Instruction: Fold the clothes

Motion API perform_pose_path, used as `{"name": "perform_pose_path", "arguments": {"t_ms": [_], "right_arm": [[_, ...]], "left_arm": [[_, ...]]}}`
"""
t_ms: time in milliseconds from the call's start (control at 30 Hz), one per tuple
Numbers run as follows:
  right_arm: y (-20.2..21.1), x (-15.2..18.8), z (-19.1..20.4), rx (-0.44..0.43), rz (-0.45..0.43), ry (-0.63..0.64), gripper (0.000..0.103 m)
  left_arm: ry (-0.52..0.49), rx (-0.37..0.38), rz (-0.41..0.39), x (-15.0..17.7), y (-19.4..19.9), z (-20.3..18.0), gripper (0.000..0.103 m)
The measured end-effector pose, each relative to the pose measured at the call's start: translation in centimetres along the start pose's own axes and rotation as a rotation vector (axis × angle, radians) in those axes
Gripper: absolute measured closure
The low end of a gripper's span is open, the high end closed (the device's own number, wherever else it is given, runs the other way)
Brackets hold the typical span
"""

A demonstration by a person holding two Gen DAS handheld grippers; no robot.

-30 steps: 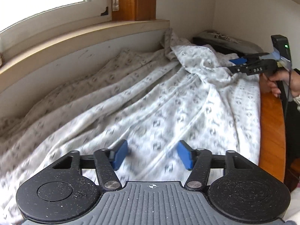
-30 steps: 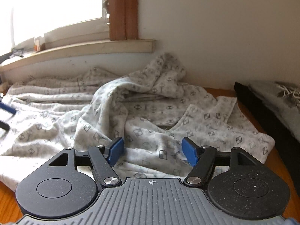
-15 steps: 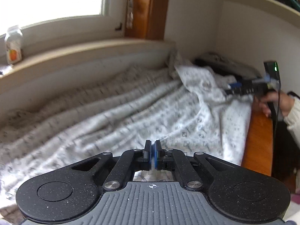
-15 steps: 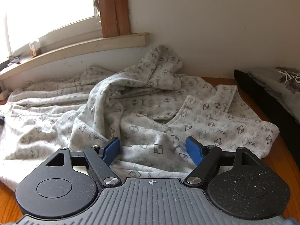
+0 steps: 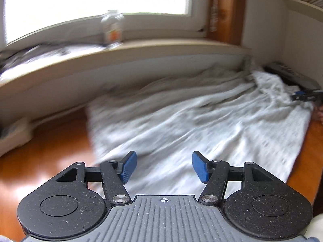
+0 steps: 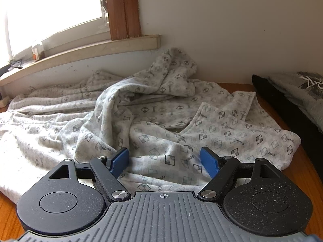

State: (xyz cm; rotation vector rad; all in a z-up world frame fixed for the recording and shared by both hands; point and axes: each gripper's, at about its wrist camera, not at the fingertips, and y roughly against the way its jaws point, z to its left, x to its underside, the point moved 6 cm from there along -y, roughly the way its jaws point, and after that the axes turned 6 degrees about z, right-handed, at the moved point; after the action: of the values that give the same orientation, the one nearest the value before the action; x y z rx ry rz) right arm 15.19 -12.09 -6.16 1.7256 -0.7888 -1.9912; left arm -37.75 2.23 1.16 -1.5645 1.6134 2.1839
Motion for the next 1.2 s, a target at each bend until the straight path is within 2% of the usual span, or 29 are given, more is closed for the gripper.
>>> {"name": "perform_pose_path", "arguments": {"t_ms": [100, 167, 200, 233, 267, 333, 367, 533, 600, 667, 700, 900, 967, 1067, 1200], "right_arm": [[0.0, 0.0, 0.0, 0.0, 0.0, 0.0, 0.026], [0.0, 0.0, 0.0, 0.0, 0.0, 0.001, 0.026], [0.0, 0.0, 0.0, 0.001, 0.001, 0.001, 0.026], [0.0, 0.0, 0.0, 0.001, 0.001, 0.001, 0.026], [0.0, 0.0, 0.0, 0.001, 0.001, 0.002, 0.026], [0.0, 0.0, 0.0, 0.001, 0.001, 0.002, 0.026], [0.0, 0.0, 0.0, 0.001, 0.001, 0.002, 0.026], [0.0, 0.0, 0.1, 0.003, 0.001, 0.002, 0.025], [-0.1, 0.0, 0.1, 0.004, 0.002, 0.004, 0.025], [-0.1, 0.0, 0.1, 0.003, 0.002, 0.005, 0.025], [-0.1, 0.0, 0.1, 0.003, 0.002, 0.005, 0.025], [-0.1, 0.0, 0.0, 0.001, 0.002, 0.002, 0.025], [-0.1, 0.0, 0.0, -0.002, 0.002, 0.001, 0.025], [-0.1, 0.0, 0.0, 0.002, 0.003, 0.003, 0.025], [-0.3, 0.0, 0.4, 0.013, 0.013, 0.032, 0.023]], "left_arm": [[0.024, -0.021, 0.03, 1.8, 0.5, 1.9, 0.038], [0.027, -0.034, 0.036, 2.3, 0.7, 2.5, 0.046], [0.025, -0.04, 0.031, 2.4, 0.8, 2.6, 0.056], [0.024, -0.046, 0.026, 2.5, 1.0, 2.8, 0.089], [0.023, -0.052, 0.02, 2.5, 1.2, 2.9, 0.094], [0.034, -0.05, 0.023, 2.7, 1.6, 3.2, 0.096], [0.032, -0.075, 0.02, 2.9, 1.8, 3.5, 0.097], [0.079, -0.091, 0.002, 2.6, 2.5, 3.9, 0.096], [0.078, -0.109, -0.028, 1.5, 2.7, 3.5, 0.081], [0.073, -0.108, -0.066, 0.1, 2.7, 2.7, 0.033], [0.068, -0.096, -0.089, -0.7, 2.5, 2.0, 0.025], [0.004, 0.011, -0.132, -6.0, -2.6, -4.1, 0.015], [-0.012, 0.063, -0.135, -7.4, -4.8, -6.3, 0.001], [-0.05, 0.127, -0.114, -8.0, -8.0, -10.0, 0.0], [-0.092, 0.155, -0.08, -7.5, -10.4, -12.6, 0.0]]}}
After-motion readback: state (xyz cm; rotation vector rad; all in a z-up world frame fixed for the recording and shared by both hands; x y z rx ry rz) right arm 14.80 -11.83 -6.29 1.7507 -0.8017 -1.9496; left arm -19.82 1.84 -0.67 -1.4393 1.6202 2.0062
